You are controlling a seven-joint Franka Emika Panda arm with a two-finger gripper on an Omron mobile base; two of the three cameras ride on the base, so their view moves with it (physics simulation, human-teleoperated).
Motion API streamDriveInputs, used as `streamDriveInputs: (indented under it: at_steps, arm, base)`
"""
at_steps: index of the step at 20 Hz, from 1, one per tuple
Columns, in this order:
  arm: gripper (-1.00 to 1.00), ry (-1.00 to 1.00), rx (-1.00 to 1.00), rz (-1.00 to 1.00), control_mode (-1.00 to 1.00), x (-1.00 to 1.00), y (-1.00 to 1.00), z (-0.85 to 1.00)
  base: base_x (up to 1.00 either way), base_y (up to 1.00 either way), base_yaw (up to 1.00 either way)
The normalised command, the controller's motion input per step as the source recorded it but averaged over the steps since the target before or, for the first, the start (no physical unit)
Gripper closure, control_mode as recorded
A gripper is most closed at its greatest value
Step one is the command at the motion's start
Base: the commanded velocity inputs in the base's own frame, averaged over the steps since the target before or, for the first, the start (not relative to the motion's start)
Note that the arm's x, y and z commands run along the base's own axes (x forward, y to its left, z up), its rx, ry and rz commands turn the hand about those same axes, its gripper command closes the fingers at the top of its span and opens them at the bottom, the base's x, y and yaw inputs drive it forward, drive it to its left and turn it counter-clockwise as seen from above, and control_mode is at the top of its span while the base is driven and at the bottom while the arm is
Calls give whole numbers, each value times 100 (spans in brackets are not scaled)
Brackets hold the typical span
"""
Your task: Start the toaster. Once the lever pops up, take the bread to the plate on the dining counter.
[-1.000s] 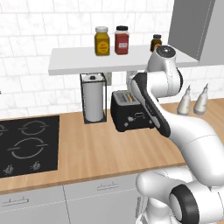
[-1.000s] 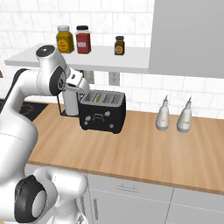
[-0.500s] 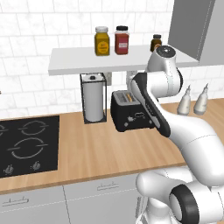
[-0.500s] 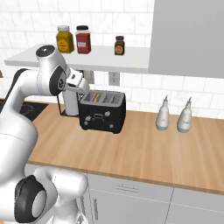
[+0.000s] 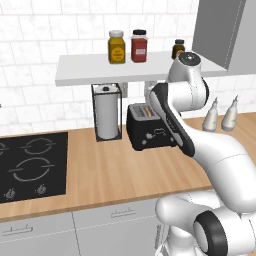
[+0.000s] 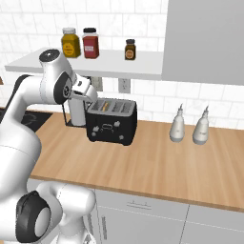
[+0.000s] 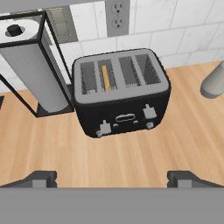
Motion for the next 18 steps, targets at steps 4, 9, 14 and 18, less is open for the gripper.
streamDriveInputs:
  at_steps: [4, 9, 14, 18]
  arm:
    - [-100, 0, 0, 0, -100, 0, 0, 0]
    - [-100, 0, 0, 0, -100, 0, 0, 0]
    - [-100, 0, 0, 0, -100, 0, 0, 0]
    - [-100, 0, 0, 0, -100, 0, 0, 0]
  base:
    - [0, 0, 0]
    - [0, 0, 0]
    - [0, 0, 0]
    - [0, 0, 0]
